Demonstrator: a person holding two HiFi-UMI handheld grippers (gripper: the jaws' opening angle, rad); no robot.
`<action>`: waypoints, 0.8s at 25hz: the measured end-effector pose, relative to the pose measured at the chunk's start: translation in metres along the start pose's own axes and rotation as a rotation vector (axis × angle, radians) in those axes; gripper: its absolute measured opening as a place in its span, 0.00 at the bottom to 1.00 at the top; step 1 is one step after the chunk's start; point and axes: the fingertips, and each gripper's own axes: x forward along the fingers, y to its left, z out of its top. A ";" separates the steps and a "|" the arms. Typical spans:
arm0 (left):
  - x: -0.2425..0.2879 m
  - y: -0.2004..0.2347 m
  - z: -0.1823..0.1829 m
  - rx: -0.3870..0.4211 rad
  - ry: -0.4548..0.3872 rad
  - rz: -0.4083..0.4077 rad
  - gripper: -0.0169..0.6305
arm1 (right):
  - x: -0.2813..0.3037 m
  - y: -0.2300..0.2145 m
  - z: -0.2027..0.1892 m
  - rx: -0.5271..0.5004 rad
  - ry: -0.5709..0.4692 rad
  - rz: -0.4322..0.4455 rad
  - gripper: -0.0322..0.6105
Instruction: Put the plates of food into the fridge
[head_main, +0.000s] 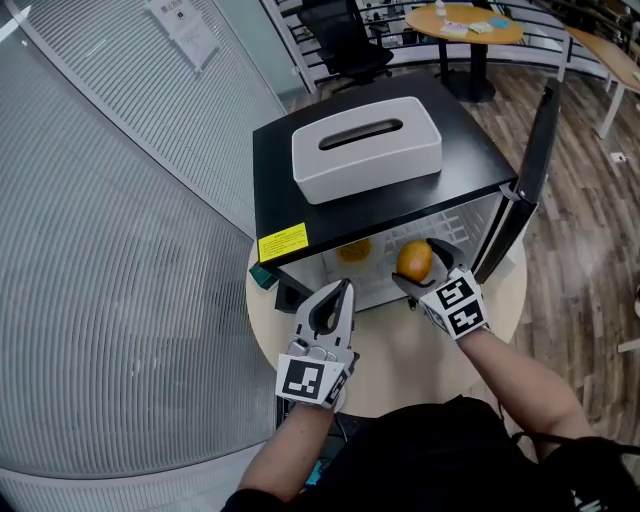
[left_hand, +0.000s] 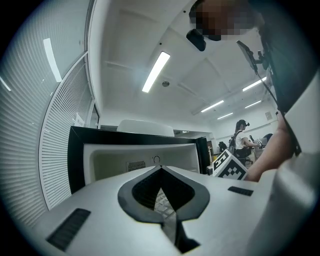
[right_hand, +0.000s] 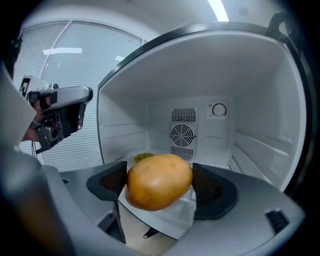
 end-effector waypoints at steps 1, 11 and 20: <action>0.003 0.001 -0.001 -0.002 0.000 0.002 0.03 | 0.002 -0.003 0.001 0.002 -0.001 0.000 0.68; 0.031 0.005 -0.020 -0.001 0.058 -0.006 0.04 | 0.021 -0.020 0.014 0.026 -0.017 0.009 0.68; 0.058 0.017 -0.021 -0.001 0.075 -0.014 0.04 | 0.048 -0.046 0.011 0.043 -0.006 -0.004 0.68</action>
